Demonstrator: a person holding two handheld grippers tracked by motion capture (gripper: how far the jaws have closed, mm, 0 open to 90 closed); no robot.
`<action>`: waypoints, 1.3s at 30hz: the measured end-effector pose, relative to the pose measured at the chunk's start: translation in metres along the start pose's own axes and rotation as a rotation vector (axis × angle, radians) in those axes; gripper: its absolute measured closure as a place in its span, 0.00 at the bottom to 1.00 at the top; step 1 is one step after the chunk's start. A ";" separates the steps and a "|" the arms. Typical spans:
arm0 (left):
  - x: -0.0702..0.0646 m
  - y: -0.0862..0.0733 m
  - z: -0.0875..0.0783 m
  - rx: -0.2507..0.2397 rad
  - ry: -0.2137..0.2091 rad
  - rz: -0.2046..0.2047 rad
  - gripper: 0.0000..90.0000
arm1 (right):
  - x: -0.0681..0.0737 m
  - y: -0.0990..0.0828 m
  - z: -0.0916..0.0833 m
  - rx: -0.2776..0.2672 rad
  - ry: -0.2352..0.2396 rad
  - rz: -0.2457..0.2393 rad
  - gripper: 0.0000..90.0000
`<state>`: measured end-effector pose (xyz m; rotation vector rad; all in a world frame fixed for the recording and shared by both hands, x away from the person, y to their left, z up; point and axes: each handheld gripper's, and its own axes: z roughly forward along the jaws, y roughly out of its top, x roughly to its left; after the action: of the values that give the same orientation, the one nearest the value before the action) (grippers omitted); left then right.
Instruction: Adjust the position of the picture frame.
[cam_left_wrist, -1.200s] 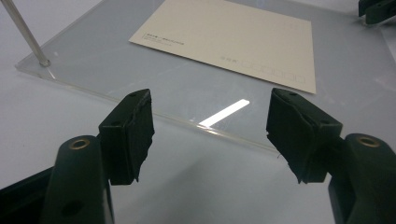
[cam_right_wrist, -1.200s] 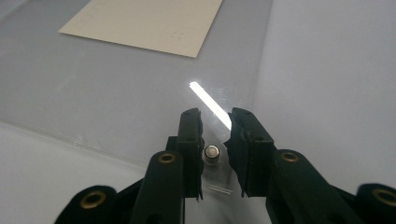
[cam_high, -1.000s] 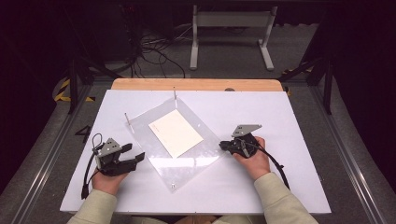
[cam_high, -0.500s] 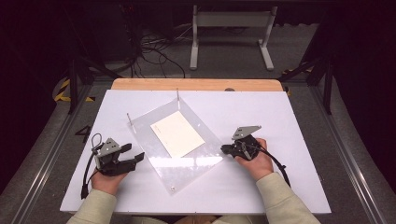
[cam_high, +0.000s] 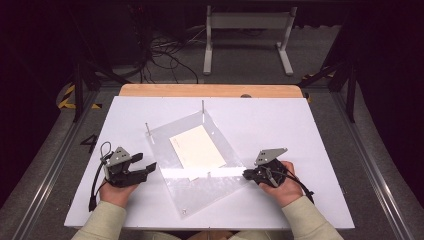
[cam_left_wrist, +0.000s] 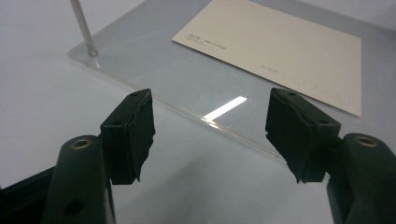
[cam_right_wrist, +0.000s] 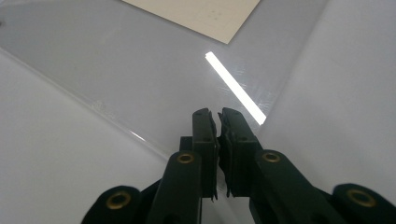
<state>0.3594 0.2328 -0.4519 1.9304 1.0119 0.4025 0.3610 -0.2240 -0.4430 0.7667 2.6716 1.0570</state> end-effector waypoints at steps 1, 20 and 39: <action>0.000 0.000 0.000 0.002 0.003 -0.002 0.39 | 0.001 -0.001 -0.001 0.000 0.000 0.000 0.93; -0.003 0.007 0.034 0.230 -0.100 -0.105 0.99 | 0.005 -0.006 -0.003 -0.017 0.001 0.008 0.93; -0.008 0.038 0.074 0.236 -0.004 -0.113 1.00 | 0.013 -0.020 -0.016 -0.014 0.010 0.034 0.93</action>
<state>0.4190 0.1752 -0.4601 2.0679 1.2038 0.2228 0.3367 -0.2386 -0.4446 0.8089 2.6659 1.0895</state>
